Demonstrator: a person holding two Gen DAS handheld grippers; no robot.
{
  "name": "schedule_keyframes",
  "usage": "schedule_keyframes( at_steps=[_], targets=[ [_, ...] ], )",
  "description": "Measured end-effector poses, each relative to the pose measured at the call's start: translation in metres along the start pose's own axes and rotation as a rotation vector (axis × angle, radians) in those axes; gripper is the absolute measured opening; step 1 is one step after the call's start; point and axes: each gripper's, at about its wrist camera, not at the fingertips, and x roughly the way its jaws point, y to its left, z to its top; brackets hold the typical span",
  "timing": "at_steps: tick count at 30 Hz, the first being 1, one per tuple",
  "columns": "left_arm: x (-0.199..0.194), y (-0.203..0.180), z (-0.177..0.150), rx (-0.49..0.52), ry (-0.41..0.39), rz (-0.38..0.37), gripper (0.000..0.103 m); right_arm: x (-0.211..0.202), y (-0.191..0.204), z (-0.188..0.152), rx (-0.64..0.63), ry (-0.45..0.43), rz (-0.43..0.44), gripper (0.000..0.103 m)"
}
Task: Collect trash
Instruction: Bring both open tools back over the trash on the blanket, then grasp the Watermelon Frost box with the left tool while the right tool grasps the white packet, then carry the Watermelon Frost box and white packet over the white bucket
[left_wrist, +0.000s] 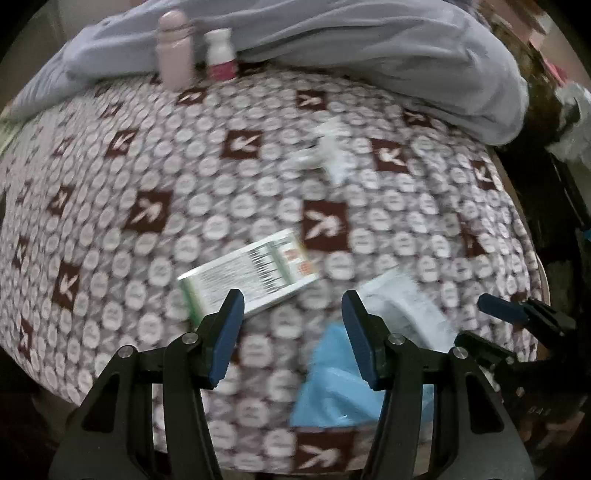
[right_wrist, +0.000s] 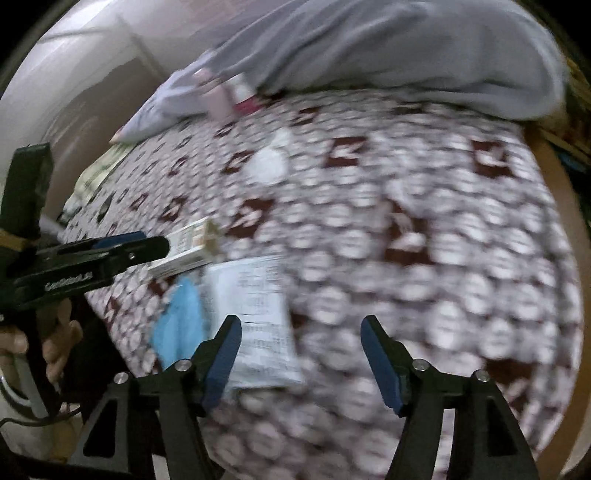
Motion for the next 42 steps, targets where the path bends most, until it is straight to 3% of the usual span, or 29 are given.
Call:
schedule_keyframes(
  at_steps=[5,9,11,12,20,24,33,42],
  targets=[
    [0.008,0.026,-0.011,0.022,0.022,-0.008,0.054,0.039,0.027,0.008,-0.078,0.069,-0.048,0.068],
    [0.020,0.039,-0.011,0.055,0.028,-0.035,0.054,0.055,0.022,0.010,-0.054,0.092,-0.061,0.068],
    [0.025,0.041,-0.009,0.095,0.020,-0.025,0.054,0.054,0.019,0.011,-0.046,0.068,-0.043,0.063],
    [0.028,0.040,-0.008,0.123,0.014,-0.011,0.055,0.050,0.018,0.012,-0.047,0.043,-0.046,0.049],
    [0.045,0.029,0.004,0.314,-0.005,-0.016,0.063,0.019,-0.001,0.027,-0.038,-0.069,-0.209,0.050],
    [0.046,0.024,0.006,0.405,0.017,-0.104,0.069,0.018,-0.013,0.029,0.010,-0.056,-0.204,0.050],
    [0.070,0.021,0.014,0.413,0.046,0.011,0.070,0.041,-0.012,0.021,-0.003,0.012,-0.208,0.052],
    [0.056,0.008,0.011,0.324,0.020,-0.017,0.060,0.013,-0.008,0.018,-0.018,-0.080,-0.190,0.050]
  ],
)
